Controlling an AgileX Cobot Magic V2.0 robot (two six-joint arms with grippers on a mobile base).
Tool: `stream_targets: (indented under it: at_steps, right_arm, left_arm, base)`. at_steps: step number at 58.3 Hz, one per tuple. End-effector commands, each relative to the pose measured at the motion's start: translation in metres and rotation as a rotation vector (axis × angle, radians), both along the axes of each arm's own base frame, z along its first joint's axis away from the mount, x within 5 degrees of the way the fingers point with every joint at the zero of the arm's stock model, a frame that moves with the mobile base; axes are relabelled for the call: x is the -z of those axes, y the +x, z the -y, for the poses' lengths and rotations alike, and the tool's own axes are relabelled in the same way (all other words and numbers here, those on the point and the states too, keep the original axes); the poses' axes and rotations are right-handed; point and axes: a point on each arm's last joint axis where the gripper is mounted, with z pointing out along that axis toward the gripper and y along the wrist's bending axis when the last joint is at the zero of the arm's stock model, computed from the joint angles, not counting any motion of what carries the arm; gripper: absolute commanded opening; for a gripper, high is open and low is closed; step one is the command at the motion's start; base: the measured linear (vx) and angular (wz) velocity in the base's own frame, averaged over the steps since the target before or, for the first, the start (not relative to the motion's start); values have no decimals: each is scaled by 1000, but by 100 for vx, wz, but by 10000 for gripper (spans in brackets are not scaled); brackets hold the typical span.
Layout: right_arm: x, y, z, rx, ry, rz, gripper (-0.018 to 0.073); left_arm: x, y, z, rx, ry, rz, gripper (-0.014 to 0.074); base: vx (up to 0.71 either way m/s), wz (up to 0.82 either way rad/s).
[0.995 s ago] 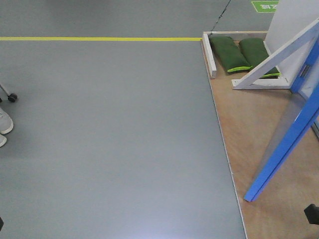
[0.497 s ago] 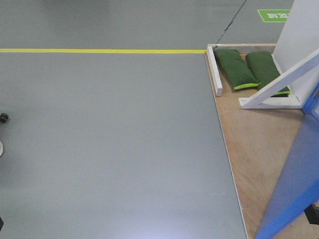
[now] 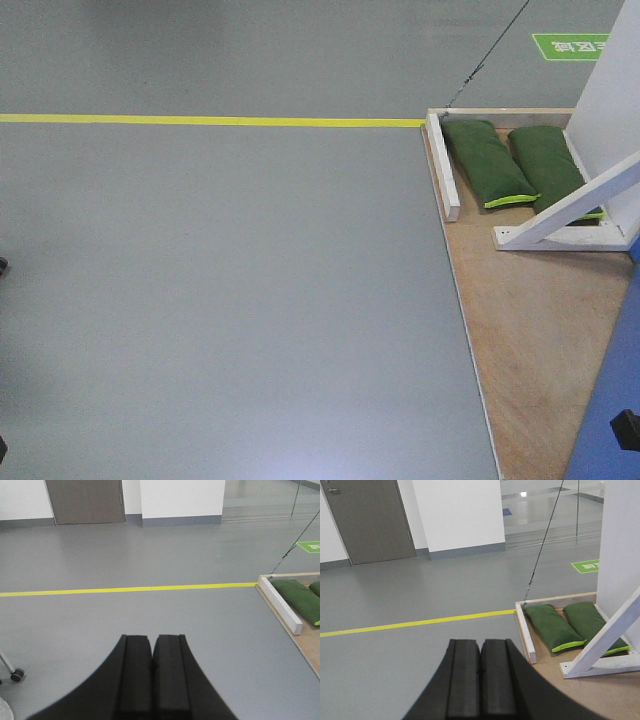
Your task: Move to blue door and open it
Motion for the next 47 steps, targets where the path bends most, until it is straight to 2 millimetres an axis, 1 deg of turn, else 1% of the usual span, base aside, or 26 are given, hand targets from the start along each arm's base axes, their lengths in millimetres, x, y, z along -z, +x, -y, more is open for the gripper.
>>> stream_targets:
  at_steps: [1,47]
  right_arm:
    - [-8,0,0,-1,-16,92,12]
    - [-8,0,0,-1,-15,94,12]
  left_arm:
    - [-17,-1,1,11,-9,123,73]
    - [-17,-1,1,11,-9,123,73]
  base:
    - [10,-5]
    - [3,-1]
